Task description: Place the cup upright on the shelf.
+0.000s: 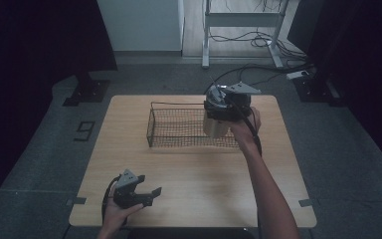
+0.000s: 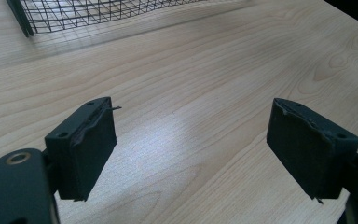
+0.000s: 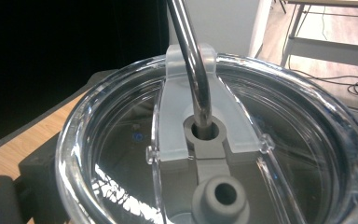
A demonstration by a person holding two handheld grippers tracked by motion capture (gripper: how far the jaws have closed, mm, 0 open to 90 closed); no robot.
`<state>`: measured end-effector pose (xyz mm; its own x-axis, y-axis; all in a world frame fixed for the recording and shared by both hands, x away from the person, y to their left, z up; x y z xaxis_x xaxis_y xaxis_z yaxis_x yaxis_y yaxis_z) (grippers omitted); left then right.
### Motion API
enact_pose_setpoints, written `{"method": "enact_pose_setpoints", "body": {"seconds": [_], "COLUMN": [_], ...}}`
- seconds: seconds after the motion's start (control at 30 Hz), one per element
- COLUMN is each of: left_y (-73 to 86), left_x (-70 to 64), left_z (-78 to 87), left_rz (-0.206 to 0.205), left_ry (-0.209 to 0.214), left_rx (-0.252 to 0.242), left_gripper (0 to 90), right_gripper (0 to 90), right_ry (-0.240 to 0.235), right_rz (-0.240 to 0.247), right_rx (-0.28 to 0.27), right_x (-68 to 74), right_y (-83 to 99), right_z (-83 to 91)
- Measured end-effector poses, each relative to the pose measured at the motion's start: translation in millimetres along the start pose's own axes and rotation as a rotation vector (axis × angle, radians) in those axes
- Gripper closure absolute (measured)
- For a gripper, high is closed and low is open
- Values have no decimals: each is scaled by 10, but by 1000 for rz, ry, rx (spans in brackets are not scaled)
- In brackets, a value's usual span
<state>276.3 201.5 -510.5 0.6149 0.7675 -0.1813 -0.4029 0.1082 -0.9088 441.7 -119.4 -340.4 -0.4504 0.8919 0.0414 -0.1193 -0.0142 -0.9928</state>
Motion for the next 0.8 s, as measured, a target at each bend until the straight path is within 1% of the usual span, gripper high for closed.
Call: {"method": "enact_pose_setpoints", "body": {"seconds": [0.13,0.33,0.6,0.8], "left_y": [1,3,-2,-8], "left_x": [9,1,28,43], "left_z": [-4,-15,6,19], "left_rz": [6,3,9,10], "left_ry": [-2,3,-4,-5], "left_rx": [-1,1,-4,-6], "left_gripper": [159,159,159,159], "right_gripper": [34,34,34,33], "right_ry": [12,23,32,36], "right_rz": [-4,-8,-13,-5], "right_rx": [20,34,40,44], "right_x": [-28,-71,-109,-129], "right_y": [14,32,61,68], "right_z": [-81,-180,-280,-358]}}
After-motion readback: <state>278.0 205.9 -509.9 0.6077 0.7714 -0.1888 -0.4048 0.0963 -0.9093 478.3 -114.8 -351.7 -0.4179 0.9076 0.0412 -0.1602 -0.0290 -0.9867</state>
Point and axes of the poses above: each handheld gripper's, and its own axes: z roughly backward along the jaws, y roughly out of its underside, x roughly to its left, the point moved 2 cm from there along -z, roughly forward along the jaws, and after that the axes turned 14 degrees about -x, right-handed, at the moved point
